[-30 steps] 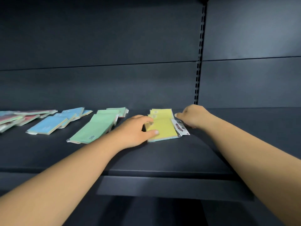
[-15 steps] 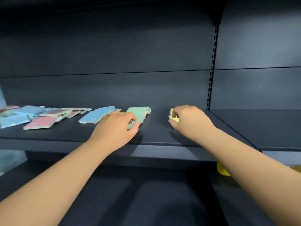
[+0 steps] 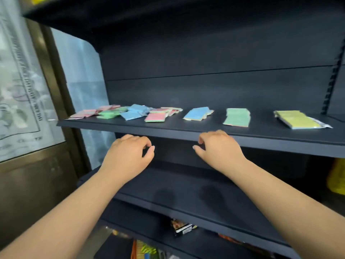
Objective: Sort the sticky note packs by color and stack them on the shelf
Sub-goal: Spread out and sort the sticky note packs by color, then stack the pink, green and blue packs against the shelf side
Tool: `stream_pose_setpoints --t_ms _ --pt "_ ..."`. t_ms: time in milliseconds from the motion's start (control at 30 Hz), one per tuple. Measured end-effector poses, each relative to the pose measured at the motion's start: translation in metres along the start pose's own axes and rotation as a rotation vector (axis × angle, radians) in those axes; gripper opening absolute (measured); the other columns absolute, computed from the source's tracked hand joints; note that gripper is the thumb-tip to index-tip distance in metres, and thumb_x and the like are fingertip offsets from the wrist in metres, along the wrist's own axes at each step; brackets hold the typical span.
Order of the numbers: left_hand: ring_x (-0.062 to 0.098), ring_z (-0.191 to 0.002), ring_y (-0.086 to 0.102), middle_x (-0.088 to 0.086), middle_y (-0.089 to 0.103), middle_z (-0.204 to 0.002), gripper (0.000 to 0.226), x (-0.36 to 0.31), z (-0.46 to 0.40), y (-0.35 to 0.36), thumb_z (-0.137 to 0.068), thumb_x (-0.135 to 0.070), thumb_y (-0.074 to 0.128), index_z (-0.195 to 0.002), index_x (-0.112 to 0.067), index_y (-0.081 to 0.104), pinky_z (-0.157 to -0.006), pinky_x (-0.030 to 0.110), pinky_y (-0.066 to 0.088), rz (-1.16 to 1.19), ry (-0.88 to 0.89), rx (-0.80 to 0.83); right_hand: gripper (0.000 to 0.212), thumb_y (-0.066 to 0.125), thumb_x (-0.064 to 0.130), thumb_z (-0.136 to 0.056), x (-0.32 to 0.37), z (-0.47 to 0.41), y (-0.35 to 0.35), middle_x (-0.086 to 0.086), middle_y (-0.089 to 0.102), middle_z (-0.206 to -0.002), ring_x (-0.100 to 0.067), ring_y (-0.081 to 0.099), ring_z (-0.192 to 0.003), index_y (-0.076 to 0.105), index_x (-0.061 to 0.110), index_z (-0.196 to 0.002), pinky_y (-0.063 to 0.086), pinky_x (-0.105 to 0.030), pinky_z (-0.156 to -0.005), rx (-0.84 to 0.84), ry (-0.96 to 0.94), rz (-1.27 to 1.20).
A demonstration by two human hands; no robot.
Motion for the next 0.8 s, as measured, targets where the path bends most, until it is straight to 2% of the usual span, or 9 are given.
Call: stream_pose_setpoints --t_ms 167,300,433,533,633,700,800 --pt "0.023 -0.102 0.054 0.001 0.068 -0.097 0.029 0.07 0.035 -0.026 -0.093 -0.036 0.046 -0.101 -0.015 0.066 -0.085 0.033 0.04 -0.067 -0.113 -0.047 0.037 0.041 0.043 -0.096 0.068 -0.014 0.014 -0.002 0.062 -0.11 -0.022 0.047 -0.113 0.056 0.015 -0.114 0.04 -0.031 -0.086 -0.005 -0.103 -0.064" --pt "0.026 -0.099 0.056 0.005 0.069 -0.094 0.044 0.113 0.052 -0.033 -0.09 -0.045 0.04 -0.1 -0.013 0.069 -0.081 0.034 0.042 -0.107 -0.199 -0.06 0.039 0.039 0.046 -0.096 0.106 -0.034 0.03 -0.001 0.062 -0.108 -0.022 0.047 -0.113 0.058 0.016 -0.11 0.039 -0.03 -0.087 0.014 -0.169 -0.085" --pt "0.026 -0.093 0.058 0.004 0.069 -0.086 0.057 0.15 0.057 -0.027 -0.082 -0.05 0.03 -0.092 -0.012 0.07 -0.075 0.032 0.04 -0.108 -0.256 -0.077 0.041 0.037 0.048 -0.096 0.135 -0.059 0.054 -0.001 0.061 -0.106 -0.022 0.047 -0.112 0.062 0.016 -0.103 0.039 -0.031 -0.089 0.044 -0.219 -0.116" --pt "0.021 -0.082 0.053 -0.002 0.06 -0.073 0.059 0.18 0.047 -0.015 -0.082 -0.054 0.027 -0.086 -0.012 0.069 -0.068 0.029 0.035 -0.101 -0.292 -0.084 0.042 0.036 0.048 -0.096 0.155 -0.09 0.072 0.0 0.061 -0.105 -0.021 0.047 -0.11 0.064 0.017 -0.099 0.039 -0.03 -0.087 0.044 -0.25 -0.145" --pt "0.017 -0.08 0.048 -0.006 0.053 -0.073 0.043 0.211 0.026 -0.003 -0.09 -0.045 0.04 -0.087 -0.013 0.068 -0.068 0.027 0.031 -0.083 -0.315 -0.087 0.042 0.037 0.049 -0.095 0.17 -0.126 0.089 0.0 0.061 -0.105 -0.021 0.047 -0.109 0.065 0.018 -0.099 0.04 -0.03 -0.086 0.026 -0.253 -0.195" --pt "0.017 -0.085 0.049 -0.003 0.059 -0.08 0.03 0.235 0.008 0.004 -0.094 -0.035 0.047 -0.091 -0.013 0.068 -0.07 0.027 0.032 -0.044 -0.336 -0.089 0.043 0.038 0.05 -0.095 0.179 -0.153 0.099 -0.001 0.061 -0.104 -0.021 0.049 -0.109 0.066 0.018 -0.099 0.042 -0.03 -0.088 0.016 -0.255 -0.223" --pt "0.015 -0.09 0.05 0.001 0.066 -0.091 0.026 0.266 -0.018 0.013 -0.093 -0.031 0.049 -0.095 -0.013 0.068 -0.075 0.027 0.036 0.025 -0.38 -0.117 0.042 0.038 0.05 -0.095 0.192 -0.193 0.113 -0.002 0.062 -0.104 -0.022 0.05 -0.108 0.065 0.019 -0.099 0.042 -0.03 -0.085 0.053 -0.252 -0.264"
Point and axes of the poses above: each hand's wrist, its own z-axis away from the middle knuckle, its own y-axis out of the palm, x = y × z, the point moved 3 cm from there along -z, towards the middle knuckle
